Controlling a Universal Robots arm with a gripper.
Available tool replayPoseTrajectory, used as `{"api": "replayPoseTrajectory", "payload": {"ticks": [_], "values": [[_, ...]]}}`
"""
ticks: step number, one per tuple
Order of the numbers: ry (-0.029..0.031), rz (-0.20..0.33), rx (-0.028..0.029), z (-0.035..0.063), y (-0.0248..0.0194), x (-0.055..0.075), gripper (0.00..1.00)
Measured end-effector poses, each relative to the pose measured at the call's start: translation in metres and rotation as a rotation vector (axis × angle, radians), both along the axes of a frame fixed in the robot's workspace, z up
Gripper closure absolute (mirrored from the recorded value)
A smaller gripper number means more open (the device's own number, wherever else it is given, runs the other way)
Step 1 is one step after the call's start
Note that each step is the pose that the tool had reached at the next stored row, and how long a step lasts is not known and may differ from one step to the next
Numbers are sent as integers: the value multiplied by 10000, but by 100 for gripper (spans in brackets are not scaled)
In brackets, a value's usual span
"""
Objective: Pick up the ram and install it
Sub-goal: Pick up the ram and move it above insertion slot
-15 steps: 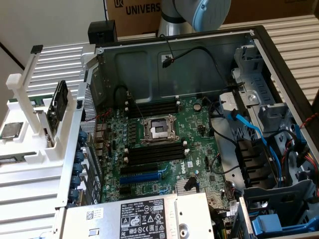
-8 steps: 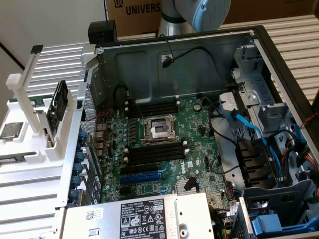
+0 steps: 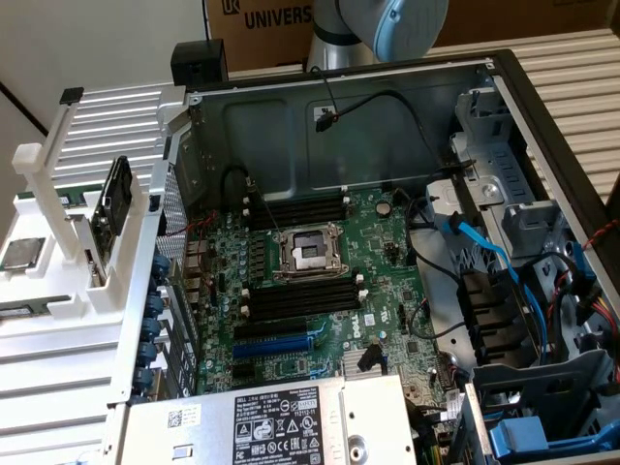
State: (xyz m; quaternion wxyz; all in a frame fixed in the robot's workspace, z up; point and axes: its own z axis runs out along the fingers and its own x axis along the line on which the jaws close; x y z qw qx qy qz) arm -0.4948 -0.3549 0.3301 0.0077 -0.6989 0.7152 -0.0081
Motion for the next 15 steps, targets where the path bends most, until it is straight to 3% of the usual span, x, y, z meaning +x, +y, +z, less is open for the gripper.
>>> {"api": "replayPoseTrajectory", "payload": {"ticks": [4,5,9,15], "values": [[-26,-1,-2,-35,0,-15,90],[-70,0,-1,-72,-2,-20,90],[-82,-2,-1,-136,-5,-23,90],[-85,0,-1,-217,-71,-23,90]]}}
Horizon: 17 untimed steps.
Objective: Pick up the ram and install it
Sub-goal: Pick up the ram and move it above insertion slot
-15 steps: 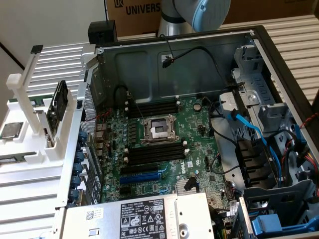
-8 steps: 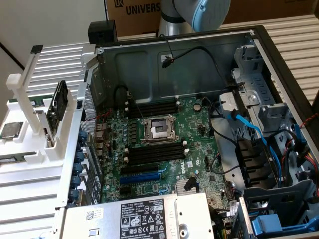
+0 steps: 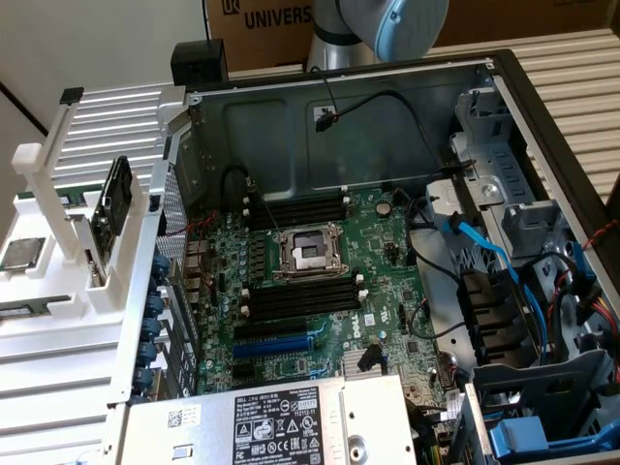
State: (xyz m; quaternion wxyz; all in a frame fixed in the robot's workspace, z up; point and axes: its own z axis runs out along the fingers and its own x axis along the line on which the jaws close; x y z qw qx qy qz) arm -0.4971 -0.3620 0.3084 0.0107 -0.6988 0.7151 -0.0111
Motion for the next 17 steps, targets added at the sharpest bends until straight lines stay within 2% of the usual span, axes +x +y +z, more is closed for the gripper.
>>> {"api": "replayPoseTrajectory", "payload": {"ticks": [6,17], "values": [[-2,0,1,-77,-21,0,90],[-1,1,1,-155,-76,0,90]]}}
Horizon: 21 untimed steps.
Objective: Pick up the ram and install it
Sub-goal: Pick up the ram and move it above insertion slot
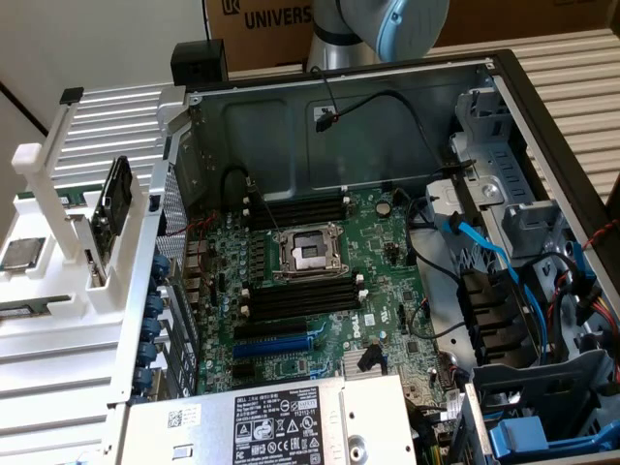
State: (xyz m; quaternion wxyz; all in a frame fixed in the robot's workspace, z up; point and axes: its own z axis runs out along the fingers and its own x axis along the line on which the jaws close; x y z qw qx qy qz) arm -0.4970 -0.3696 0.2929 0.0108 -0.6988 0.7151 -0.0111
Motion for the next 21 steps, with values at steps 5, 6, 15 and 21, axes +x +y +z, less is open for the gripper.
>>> {"api": "replayPoseTrajectory", "payload": {"ticks": [5,6,15,21], "values": [[-2,-1,2,-31,-45,3,90],[-1,-1,2,-37,-46,3,90],[1,-1,2,-85,-68,67,90],[2,-2,2,-127,-84,103,90]]}}
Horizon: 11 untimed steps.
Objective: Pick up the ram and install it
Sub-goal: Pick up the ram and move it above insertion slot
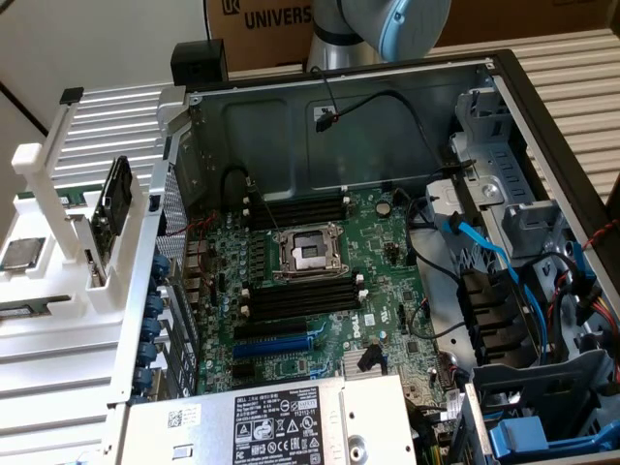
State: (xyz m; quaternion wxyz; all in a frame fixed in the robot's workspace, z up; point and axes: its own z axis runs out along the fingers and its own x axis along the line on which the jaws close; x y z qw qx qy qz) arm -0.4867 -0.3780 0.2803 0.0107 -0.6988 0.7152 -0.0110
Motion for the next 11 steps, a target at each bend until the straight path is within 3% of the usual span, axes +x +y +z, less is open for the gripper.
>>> {"api": "replayPoseTrajectory", "payload": {"ticks": [11], "values": [[-1,2,1,-213,-18,79,90]]}}
